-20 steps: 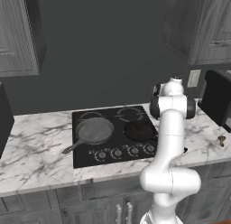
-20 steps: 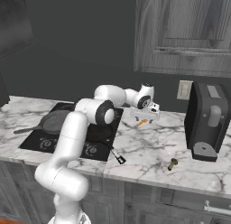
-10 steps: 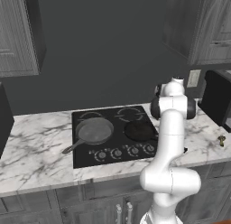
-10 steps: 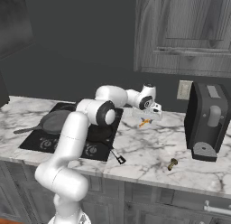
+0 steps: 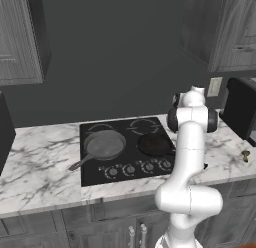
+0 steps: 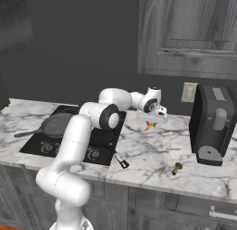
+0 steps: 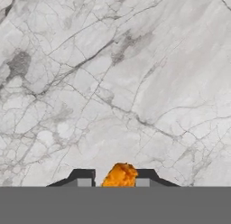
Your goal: Place both pans onto different burners. Then place the mushroom and the shrimp on different pans.
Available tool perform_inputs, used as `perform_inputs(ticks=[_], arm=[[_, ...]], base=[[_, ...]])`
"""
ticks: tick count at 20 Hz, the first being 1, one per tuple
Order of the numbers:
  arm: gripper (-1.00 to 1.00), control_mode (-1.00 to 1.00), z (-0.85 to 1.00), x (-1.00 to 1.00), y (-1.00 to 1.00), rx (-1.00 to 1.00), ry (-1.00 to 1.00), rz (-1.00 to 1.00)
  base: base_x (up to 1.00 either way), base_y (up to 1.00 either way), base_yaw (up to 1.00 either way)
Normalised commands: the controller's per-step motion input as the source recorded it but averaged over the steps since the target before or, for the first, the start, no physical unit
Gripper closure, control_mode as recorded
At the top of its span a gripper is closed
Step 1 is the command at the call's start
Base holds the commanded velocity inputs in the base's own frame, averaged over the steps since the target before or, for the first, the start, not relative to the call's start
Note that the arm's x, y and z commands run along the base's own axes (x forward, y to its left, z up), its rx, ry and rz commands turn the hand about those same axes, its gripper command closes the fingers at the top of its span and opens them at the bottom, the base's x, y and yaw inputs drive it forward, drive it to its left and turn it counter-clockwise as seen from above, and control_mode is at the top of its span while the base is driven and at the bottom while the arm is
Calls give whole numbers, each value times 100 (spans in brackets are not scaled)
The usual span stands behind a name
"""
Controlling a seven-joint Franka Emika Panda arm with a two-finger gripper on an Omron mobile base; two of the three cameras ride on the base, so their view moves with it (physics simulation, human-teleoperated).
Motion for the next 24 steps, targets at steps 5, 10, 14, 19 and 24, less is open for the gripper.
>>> perform_inputs(ticks=[5, 10, 14, 19, 24], arm=[[100, -100, 0, -3, 2, 0, -1, 0], [100, -100, 6, -17, 9, 0, -3, 0], [100, -100, 21, -24, 7, 0, -6, 0], [100, -100, 20, -29, 6, 0, -3, 0], [100, -100, 27, -40, 23, -1, -1, 0]], base=[[0, 0, 0], [0, 0, 0], [0, 0, 0], [0, 0, 0], [0, 0, 0]])
